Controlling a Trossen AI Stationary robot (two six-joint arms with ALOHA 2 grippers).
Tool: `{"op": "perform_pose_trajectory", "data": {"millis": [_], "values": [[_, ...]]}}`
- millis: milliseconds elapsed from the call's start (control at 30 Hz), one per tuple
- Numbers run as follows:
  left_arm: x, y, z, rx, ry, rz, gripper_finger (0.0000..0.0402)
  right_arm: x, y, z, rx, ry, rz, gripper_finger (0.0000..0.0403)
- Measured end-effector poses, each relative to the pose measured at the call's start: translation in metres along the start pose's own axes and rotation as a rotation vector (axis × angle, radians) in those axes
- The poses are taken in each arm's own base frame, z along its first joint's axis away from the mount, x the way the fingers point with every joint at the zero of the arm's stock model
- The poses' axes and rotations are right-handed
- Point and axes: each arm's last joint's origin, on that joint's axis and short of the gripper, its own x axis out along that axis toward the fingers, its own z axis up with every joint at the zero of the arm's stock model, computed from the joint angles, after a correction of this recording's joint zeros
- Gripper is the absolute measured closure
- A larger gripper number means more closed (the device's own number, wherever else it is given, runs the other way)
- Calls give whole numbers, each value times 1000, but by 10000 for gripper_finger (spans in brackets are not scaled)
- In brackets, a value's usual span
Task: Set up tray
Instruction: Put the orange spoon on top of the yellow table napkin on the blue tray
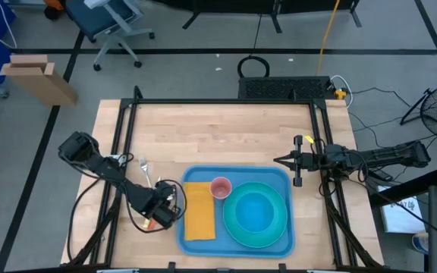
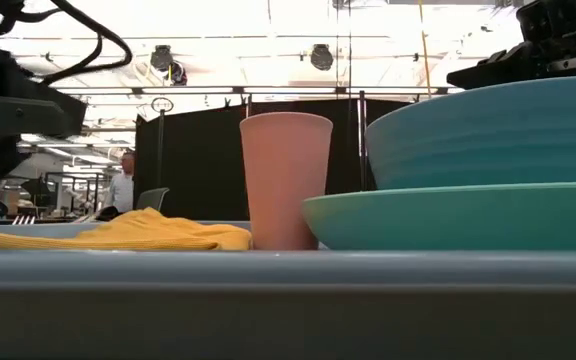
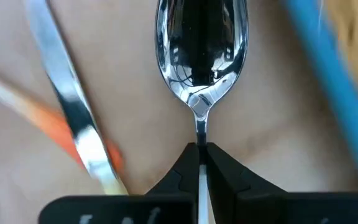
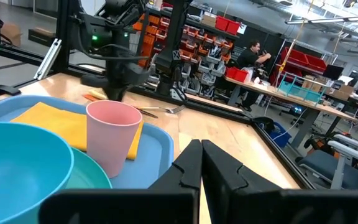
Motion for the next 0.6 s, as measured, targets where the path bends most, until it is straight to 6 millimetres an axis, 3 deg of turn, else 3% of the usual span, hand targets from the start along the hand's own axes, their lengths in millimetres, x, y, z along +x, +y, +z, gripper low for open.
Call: {"op": "perform_pose_trajectory", "data": {"millis": [300,600], "values": [[-41,7,13,-115,-119,-196,392,0,0,0,1,0,0,403],[-72,-18,17,-193,-197,-492,392,0,-1,3,-129,-26,-30,403]]}}
